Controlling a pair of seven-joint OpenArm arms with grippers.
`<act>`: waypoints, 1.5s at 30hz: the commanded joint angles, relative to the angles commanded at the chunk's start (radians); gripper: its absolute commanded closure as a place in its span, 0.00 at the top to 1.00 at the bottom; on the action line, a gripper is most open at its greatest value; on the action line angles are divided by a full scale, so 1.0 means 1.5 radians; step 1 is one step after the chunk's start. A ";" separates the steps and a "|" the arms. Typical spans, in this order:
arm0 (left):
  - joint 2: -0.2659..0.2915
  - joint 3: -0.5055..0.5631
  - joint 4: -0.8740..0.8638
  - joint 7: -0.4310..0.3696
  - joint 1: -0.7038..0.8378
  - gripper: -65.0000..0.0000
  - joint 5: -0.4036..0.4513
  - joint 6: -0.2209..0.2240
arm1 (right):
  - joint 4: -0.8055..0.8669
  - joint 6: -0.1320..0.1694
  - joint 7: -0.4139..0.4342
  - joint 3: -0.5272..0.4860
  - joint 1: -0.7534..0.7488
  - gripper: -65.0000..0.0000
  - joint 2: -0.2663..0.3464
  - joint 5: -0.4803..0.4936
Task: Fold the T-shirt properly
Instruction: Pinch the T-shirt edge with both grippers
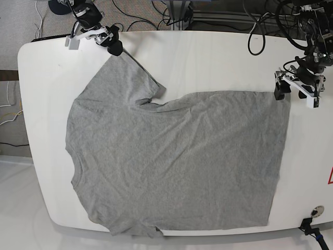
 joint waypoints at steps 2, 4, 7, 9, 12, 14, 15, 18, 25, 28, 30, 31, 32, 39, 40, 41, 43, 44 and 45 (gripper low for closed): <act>0.000 0.000 0.000 0.000 0.005 0.83 0.000 0.000 | -0.017 0.002 -0.032 0.001 0.020 0.72 -0.011 0.001; 0.000 -0.001 0.000 0.000 0.005 0.83 0.000 0.000 | -0.038 0.003 -0.043 0.004 0.041 0.72 -0.024 0.001; 0.000 -0.001 0.000 0.000 0.008 0.83 0.000 0.000 | -0.060 0.003 -0.055 0.001 0.065 0.72 -0.027 0.001; 0.000 -0.001 0.000 0.000 0.008 0.83 0.000 0.000 | -0.071 0.003 -0.081 0.002 0.086 0.72 -0.027 0.001; 0.000 -0.001 0.000 0.000 0.008 0.83 0.000 0.000 | -0.077 0.003 -0.091 0.004 0.103 0.72 -0.028 0.001; 0.000 -0.001 0.000 0.000 0.008 0.83 0.000 0.000 | -0.078 0.003 -0.091 0.004 0.115 0.72 -0.028 0.001; 0.000 -0.001 0.000 0.000 0.008 0.83 0.000 0.000 | -0.078 0.002 -0.091 0.004 0.120 0.72 -0.028 0.001; 0.000 -0.001 0.000 0.000 0.008 0.83 0.000 0.000 | -0.078 0.001 -0.092 0.004 0.129 0.72 -0.027 0.001; 0.000 -0.001 0.000 0.000 0.007 0.83 0.000 0.000 | -0.078 0.003 -0.092 0.002 0.138 0.47 -0.026 0.001; 0.000 -0.001 0.000 0.000 0.006 0.83 0.000 0.000 | -0.078 0.003 -0.092 0.003 0.139 0.29 -0.026 0.001; 0.000 -0.001 0.000 0.000 0.006 0.83 0.000 0.000 | -0.078 0.003 -0.092 0.003 0.140 0.09 -0.026 0.001; 0.000 -0.001 0.000 0.000 0.006 0.83 0.000 0.000 | -0.078 0.003 -0.092 0.002 0.140 0.00 -0.026 0.001; 0.000 -0.001 0.000 0.000 0.006 0.83 0.000 0.000 | -0.078 0.003 -0.092 0.001 0.140 0.00 -0.025 0.001; 0.002 -0.058 -0.008 0.000 0.004 0.83 -0.001 0.000 | -0.078 0.003 -0.092 0.001 0.140 0.00 -0.023 0.000; 0.002 -0.060 -0.014 0.000 0.004 0.83 -0.002 0.000 | -0.078 0.003 -0.092 0.001 0.140 0.00 -0.023 0.000; 0.001 -0.060 -0.021 0.000 0.004 0.83 -0.002 -0.001 | -0.078 0.003 -0.092 0.001 0.140 0.00 -0.023 0.000; 0.001 -0.061 -0.040 0.000 0.003 0.83 -0.003 -0.027 | -0.078 0.003 -0.092 0.001 0.140 0.00 -0.023 0.000; 0.001 -0.064 -0.049 0.000 -0.003 0.83 -0.003 -0.047 | -0.078 0.003 -0.092 0.001 0.140 0.00 -0.023 0.000; 0.002 -0.074 -0.060 0.003 -0.011 0.83 -0.003 -0.068 | -0.078 0.003 -0.092 0.001 0.140 0.00 -0.023 0.000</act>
